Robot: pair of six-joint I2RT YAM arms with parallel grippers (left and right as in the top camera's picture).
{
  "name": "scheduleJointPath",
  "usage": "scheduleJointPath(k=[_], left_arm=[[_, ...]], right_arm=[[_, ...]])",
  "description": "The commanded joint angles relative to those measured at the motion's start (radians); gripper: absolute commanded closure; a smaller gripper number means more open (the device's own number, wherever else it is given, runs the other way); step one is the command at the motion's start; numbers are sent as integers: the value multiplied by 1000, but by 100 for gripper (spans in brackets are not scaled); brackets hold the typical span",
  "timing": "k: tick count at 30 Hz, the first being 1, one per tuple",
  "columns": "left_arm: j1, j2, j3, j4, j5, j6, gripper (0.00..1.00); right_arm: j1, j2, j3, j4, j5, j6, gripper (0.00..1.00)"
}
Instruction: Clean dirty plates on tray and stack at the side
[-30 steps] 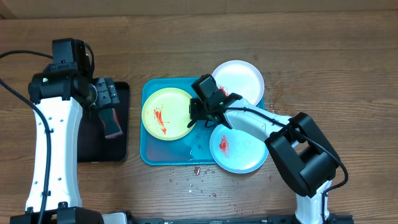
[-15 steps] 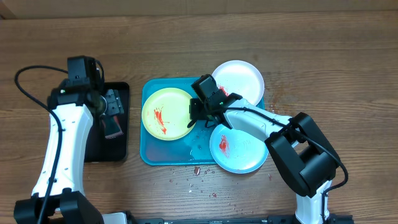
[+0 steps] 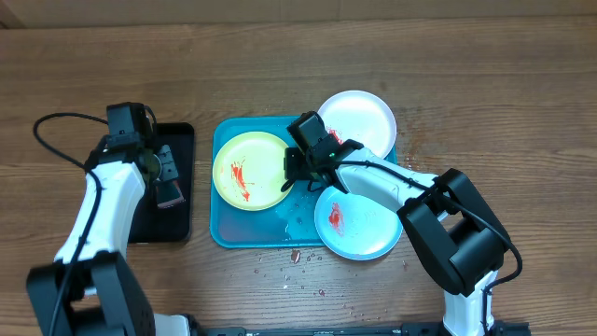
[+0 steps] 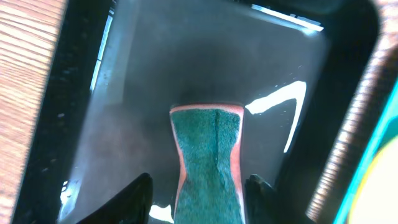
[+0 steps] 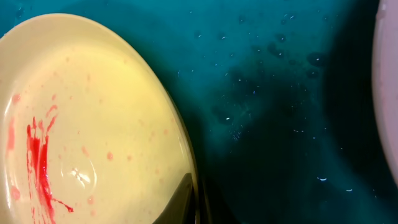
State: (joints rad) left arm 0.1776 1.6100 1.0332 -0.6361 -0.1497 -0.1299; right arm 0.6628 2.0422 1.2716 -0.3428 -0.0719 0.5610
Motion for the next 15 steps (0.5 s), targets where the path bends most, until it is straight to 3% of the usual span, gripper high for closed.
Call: scheduleJointPath(k=[1, 4, 10, 15], left_arm=[[2, 77, -10, -3, 15, 9, 55], [2, 124, -10, -26, 19, -42, 55], [3, 168, -10, -7, 62, -23, 52], [3, 196, -10, 5, 65, -19, 70]], right_arm=[[10, 31, -5, -22, 0, -11, 96], [10, 31, -5, -29, 0, -11, 96], [10, 31, -5, -29, 0, -11, 96], [10, 31, -5, -29, 0, -11, 96]])
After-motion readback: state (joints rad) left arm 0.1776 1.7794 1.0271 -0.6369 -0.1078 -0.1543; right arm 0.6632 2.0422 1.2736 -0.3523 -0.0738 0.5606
